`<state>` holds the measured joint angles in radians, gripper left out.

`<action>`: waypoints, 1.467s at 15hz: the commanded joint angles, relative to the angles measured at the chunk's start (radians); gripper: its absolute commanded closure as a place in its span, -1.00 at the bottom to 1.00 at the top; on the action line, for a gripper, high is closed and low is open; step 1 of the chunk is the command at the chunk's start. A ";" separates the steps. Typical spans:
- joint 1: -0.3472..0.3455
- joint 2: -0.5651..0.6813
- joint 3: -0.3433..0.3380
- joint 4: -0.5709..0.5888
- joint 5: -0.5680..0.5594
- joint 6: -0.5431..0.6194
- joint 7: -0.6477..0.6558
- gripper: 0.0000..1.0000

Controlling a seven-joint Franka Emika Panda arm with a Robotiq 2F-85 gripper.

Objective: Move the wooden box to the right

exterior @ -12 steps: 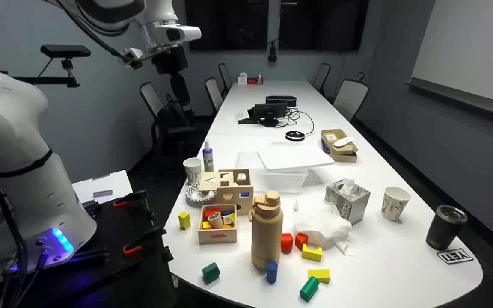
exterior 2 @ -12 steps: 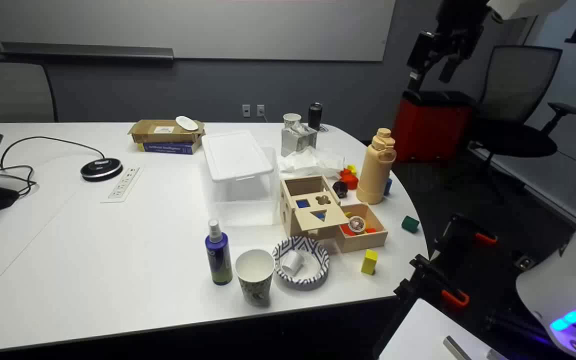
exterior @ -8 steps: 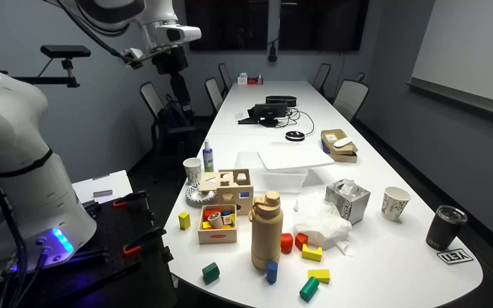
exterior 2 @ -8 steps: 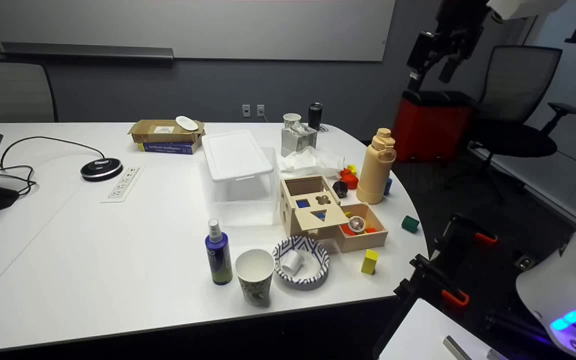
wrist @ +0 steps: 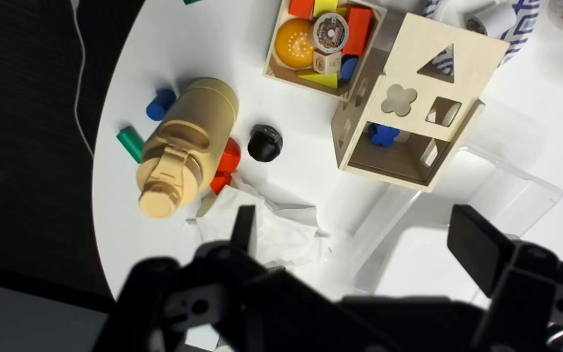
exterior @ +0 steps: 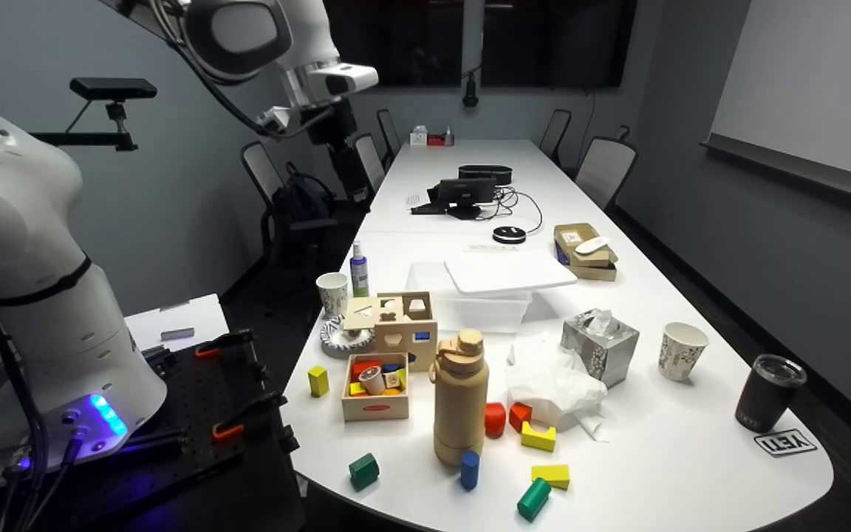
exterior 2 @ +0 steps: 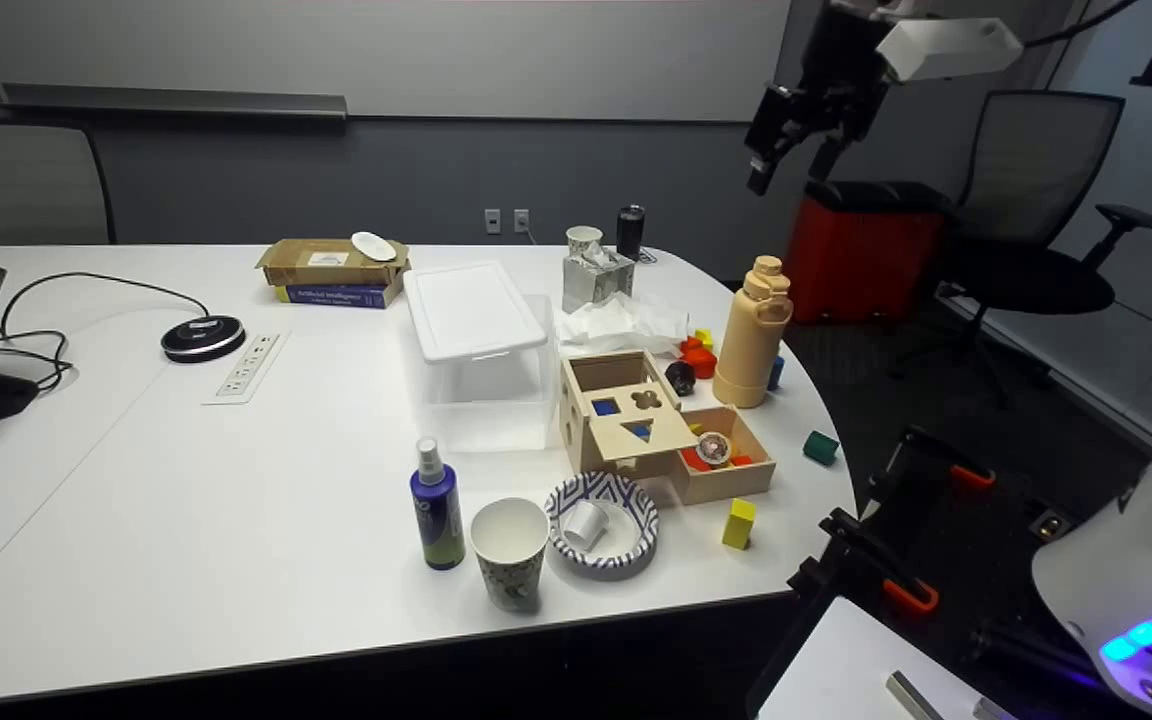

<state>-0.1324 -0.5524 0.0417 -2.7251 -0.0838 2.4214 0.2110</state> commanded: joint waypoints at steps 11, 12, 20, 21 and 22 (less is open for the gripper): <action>0.047 0.905 -0.081 0.419 0.049 0.313 0.141 -1.00; 0.055 0.953 -0.085 0.454 0.074 0.310 0.132 -1.00; 0.141 1.158 -0.111 0.589 0.147 0.318 0.134 -1.00; 0.154 1.176 -0.130 0.600 0.141 0.323 0.144 -0.65; 0.159 1.191 -0.142 0.610 0.142 0.319 0.145 -0.47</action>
<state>-0.0070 0.5931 -0.0547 -2.1535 0.0510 2.7300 0.3411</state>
